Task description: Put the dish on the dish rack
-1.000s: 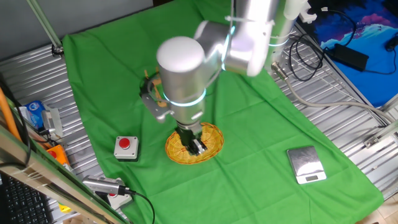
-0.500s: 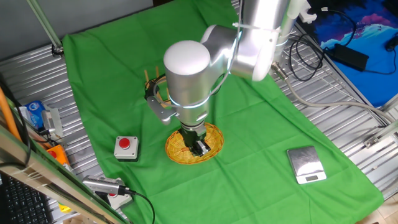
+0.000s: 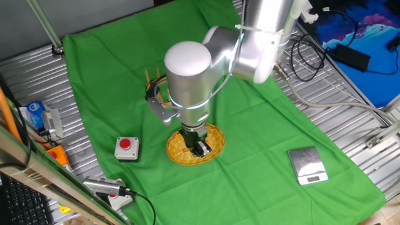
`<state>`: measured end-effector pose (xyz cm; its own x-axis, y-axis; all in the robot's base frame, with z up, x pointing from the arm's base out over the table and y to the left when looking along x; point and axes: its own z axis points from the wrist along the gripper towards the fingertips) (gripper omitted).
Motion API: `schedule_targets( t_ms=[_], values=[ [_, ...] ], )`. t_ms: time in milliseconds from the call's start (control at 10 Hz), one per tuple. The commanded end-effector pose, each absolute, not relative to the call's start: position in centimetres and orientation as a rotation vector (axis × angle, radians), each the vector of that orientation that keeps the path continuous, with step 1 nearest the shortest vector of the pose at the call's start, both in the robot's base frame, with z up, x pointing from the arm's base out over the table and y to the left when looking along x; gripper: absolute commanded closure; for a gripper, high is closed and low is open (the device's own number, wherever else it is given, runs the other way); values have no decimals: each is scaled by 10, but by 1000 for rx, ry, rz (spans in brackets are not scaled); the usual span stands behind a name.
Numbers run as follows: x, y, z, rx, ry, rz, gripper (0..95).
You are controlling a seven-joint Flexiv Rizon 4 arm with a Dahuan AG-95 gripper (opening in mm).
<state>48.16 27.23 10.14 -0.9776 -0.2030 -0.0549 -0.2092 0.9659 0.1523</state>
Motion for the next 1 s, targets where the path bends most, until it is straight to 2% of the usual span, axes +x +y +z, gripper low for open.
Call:
schedule_targets(
  t_ms=[100,1000],
  values=[
    [482,273,101,-409,3072,255,950],
    [492,294,99,-328,3063,230,950]
  ],
)
